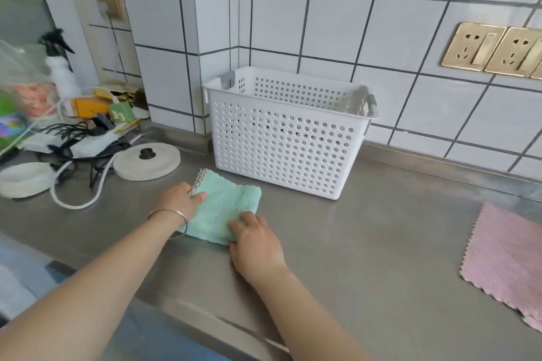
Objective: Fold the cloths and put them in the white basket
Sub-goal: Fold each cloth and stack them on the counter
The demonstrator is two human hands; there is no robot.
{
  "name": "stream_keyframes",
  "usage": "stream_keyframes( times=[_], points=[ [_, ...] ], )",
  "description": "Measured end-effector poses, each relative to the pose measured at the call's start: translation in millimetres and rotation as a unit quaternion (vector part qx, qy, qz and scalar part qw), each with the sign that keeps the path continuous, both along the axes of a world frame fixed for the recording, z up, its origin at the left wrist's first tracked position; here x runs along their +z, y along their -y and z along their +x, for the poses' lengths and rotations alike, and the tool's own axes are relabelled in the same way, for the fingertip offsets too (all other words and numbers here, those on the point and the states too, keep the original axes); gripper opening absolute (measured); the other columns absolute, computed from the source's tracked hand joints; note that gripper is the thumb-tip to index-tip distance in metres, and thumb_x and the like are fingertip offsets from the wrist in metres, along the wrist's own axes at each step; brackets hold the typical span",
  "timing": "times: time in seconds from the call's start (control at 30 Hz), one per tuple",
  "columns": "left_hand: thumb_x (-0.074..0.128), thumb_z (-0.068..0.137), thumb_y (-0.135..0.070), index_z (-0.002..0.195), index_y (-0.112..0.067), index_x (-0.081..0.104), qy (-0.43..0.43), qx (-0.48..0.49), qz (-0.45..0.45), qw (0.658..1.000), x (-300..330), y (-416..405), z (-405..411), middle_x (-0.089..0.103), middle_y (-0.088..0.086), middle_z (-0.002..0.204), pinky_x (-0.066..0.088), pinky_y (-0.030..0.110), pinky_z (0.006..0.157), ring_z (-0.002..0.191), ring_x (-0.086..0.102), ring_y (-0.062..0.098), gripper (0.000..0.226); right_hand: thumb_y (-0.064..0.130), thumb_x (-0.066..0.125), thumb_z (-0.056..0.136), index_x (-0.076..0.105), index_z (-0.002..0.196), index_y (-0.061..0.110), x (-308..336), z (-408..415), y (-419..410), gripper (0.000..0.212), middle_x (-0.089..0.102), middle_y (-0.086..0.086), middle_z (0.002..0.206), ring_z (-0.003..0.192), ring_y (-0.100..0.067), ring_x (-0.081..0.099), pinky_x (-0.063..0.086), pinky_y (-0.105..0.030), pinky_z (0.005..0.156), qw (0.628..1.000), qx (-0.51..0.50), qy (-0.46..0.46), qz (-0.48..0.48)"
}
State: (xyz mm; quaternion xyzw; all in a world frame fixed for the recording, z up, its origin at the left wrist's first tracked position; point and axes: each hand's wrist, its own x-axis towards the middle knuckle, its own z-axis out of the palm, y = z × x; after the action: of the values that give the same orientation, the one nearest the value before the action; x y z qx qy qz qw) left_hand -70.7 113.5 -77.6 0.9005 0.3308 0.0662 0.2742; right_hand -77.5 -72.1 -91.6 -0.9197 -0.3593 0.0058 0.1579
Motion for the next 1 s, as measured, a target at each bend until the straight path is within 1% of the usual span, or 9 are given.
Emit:
stream_keyframes(
  times=[0.2, 0.3, 0.43, 0.5, 0.57, 0.63, 0.73, 0.83, 1.0],
  points=[
    [0.056, 0.089, -0.034, 0.098, -0.001, 0.061, 0.003, 0.013, 0.025, 1.0, -3, -28, 10, 0.066, 0.021, 0.102, 0.041, 0.033, 0.077, 0.097, 0.06, 0.036, 0.035, 0.008, 0.047, 0.086, 0.058, 0.107, 0.003, -10, 10, -37, 0.023, 0.051, -0.015, 0.115, 0.107, -0.035, 0.045, 0.043, -0.038, 0.077, 0.998, 0.01, 0.055, 0.011],
    [0.059, 0.086, -0.037, 0.1, -0.005, 0.062, 0.005, 0.025, 0.04, 0.999, -10, -31, 11, 0.067, 0.018, 0.106, 0.045, 0.034, 0.083, 0.102, 0.059, 0.035, 0.035, 0.01, 0.066, 0.068, 0.065, 0.078, 0.008, -18, 7, -45, 0.01, 0.062, -0.011, 0.084, 0.08, -0.033, 0.058, 0.047, -0.029, 0.058, 0.996, -0.003, 0.079, 0.03],
    [0.06, 0.086, -0.039, 0.108, -0.005, 0.059, -0.014, 0.031, 0.069, 0.997, -12, -29, 11, 0.064, 0.019, 0.113, 0.047, 0.037, 0.088, 0.108, 0.057, 0.035, 0.041, 0.025, 0.08, 0.045, 0.061, 0.057, 0.021, -19, 8, -48, 0.022, 0.059, 0.003, 0.062, 0.06, -0.018, 0.059, 0.041, -0.018, 0.044, 0.993, -0.01, 0.114, 0.015],
    [0.061, 0.085, -0.039, 0.112, -0.006, 0.055, -0.021, 0.036, 0.085, 0.995, -8, -27, 6, 0.06, 0.019, 0.118, 0.046, 0.039, 0.09, 0.111, 0.054, 0.035, 0.043, 0.021, 0.073, 0.063, 0.066, 0.074, 0.014, -13, 5, -45, 0.015, 0.063, -0.004, 0.079, 0.078, -0.026, 0.06, 0.047, -0.026, 0.056, 0.996, -0.009, 0.091, 0.014],
    [0.063, 0.083, -0.036, 0.119, -0.01, 0.052, -0.008, 0.029, 0.152, 0.988, 0, -20, 3, 0.053, 0.018, 0.124, 0.041, 0.04, 0.095, 0.115, 0.048, 0.036, 0.047, 0.019, 0.055, 0.085, 0.06, 0.11, 0.007, -6, 5, -35, 0.028, 0.057, -0.013, 0.114, 0.109, -0.033, 0.047, 0.044, -0.037, 0.083, 0.999, 0.01, 0.047, 0.018],
    [0.066, 0.081, -0.029, 0.121, -0.011, 0.053, 0.059, 0.009, 0.217, 0.974, 13, -5, 3, 0.051, 0.018, 0.123, 0.04, 0.043, 0.094, 0.114, 0.044, 0.038, 0.046, 0.024, 0.052, 0.09, 0.047, 0.131, 0.01, 11, 5, -13, 0.044, 0.046, -0.012, 0.133, 0.121, -0.032, 0.036, 0.038, -0.039, 0.098, 0.999, 0.019, 0.01, 0.032],
    [0.063, 0.082, -0.019, 0.114, -0.01, 0.059, 0.165, -0.085, 0.211, 0.96, 39, 46, 15, 0.058, 0.016, 0.116, 0.042, 0.042, 0.091, 0.11, 0.051, 0.037, 0.033, 0.026, 0.055, 0.088, 0.047, 0.134, 0.013, 27, 8, 43, 0.048, 0.045, -0.01, 0.136, 0.123, -0.029, 0.036, 0.035, -0.038, 0.1, 0.994, -0.011, 0.047, 0.101],
    [0.059, 0.086, -0.024, 0.106, -0.017, 0.062, 0.127, -0.225, 0.112, 0.959, 51, 129, 29, 0.069, 0.002, 0.106, 0.047, 0.034, 0.089, 0.103, 0.062, 0.026, 0.021, 0.022, 0.066, 0.076, 0.064, 0.111, 0.012, 26, 18, 120, 0.037, 0.061, -0.011, 0.116, 0.105, -0.032, 0.055, 0.052, -0.037, 0.082, 0.972, -0.104, 0.154, 0.144],
    [0.054, 0.089, -0.034, 0.109, -0.026, 0.06, 0.1, -0.454, 0.177, 0.868, 43, 290, 38, 0.067, -0.009, 0.108, 0.046, 0.029, 0.088, 0.107, 0.06, 0.016, 0.023, 0.014, 0.072, 0.061, 0.069, 0.086, 0.014, 12, 20, 289, 0.025, 0.067, -0.006, 0.09, 0.08, -0.032, 0.063, 0.054, -0.035, 0.057, 0.933, -0.272, 0.217, 0.089]
  ],
)
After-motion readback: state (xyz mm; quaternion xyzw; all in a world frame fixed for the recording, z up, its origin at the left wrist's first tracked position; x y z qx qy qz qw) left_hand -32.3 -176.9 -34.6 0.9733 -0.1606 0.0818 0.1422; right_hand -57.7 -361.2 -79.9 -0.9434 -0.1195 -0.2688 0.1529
